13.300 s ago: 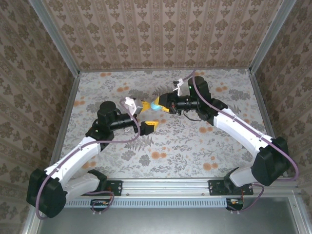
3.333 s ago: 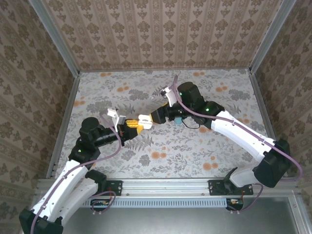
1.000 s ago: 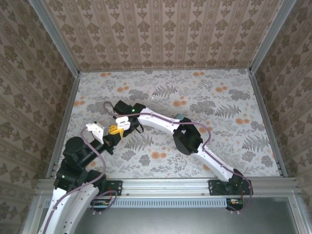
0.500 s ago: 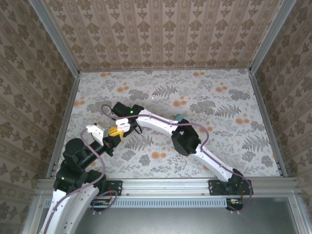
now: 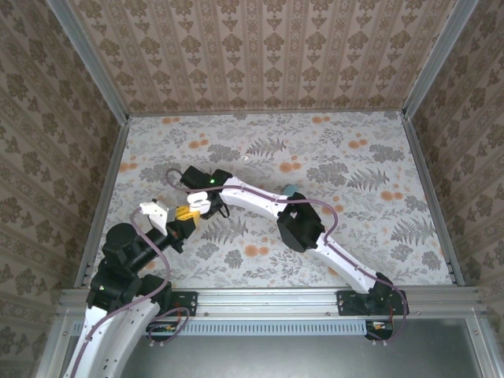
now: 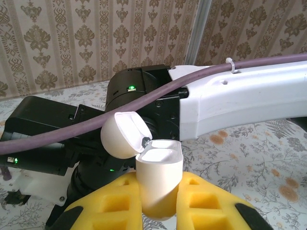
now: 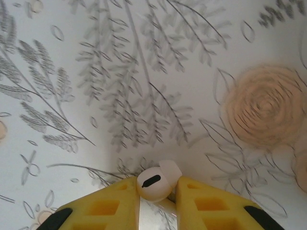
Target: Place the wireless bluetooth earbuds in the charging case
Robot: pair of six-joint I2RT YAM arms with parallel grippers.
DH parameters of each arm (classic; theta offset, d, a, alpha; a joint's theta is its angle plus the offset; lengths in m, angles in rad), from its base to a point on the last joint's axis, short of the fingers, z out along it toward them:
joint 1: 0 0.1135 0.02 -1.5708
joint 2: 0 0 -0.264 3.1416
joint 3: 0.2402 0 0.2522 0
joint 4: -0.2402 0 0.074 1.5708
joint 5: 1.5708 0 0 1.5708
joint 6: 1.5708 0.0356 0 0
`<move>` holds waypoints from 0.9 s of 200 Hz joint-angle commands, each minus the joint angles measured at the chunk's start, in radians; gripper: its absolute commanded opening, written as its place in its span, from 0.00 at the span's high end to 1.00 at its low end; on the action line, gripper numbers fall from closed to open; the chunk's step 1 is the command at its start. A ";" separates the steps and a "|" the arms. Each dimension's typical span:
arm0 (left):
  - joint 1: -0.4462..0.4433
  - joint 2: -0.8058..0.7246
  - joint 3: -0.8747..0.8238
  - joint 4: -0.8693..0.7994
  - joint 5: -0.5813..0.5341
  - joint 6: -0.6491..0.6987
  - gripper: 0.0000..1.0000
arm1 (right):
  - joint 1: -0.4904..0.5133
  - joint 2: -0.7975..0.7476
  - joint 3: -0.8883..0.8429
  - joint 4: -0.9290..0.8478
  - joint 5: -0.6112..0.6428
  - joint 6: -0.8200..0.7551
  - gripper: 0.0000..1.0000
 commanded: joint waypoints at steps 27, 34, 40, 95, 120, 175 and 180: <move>0.008 -0.016 -0.023 0.058 0.031 -0.064 1.00 | -0.088 -0.283 -0.442 0.073 0.071 0.289 0.76; 0.008 -0.015 -0.026 0.065 0.032 -0.071 1.00 | -0.104 -0.334 -0.533 0.112 0.068 0.331 0.75; 0.008 -0.016 -0.030 0.072 0.035 -0.079 1.00 | -0.119 -0.377 -0.613 0.149 0.062 0.367 0.75; 0.005 -0.006 -0.080 0.152 0.061 -0.128 1.00 | -0.197 -0.638 -1.086 0.373 -0.041 0.609 0.65; 0.005 0.015 -0.087 0.186 0.070 -0.146 1.00 | -0.192 -0.642 -1.118 0.452 -0.147 0.683 0.49; 0.003 0.029 -0.060 0.147 0.071 -0.121 1.00 | -0.182 -0.705 -1.126 0.514 -0.254 0.755 0.41; 0.004 0.030 -0.060 0.147 0.069 -0.121 1.00 | -0.182 -0.711 -1.128 0.514 -0.258 0.757 0.41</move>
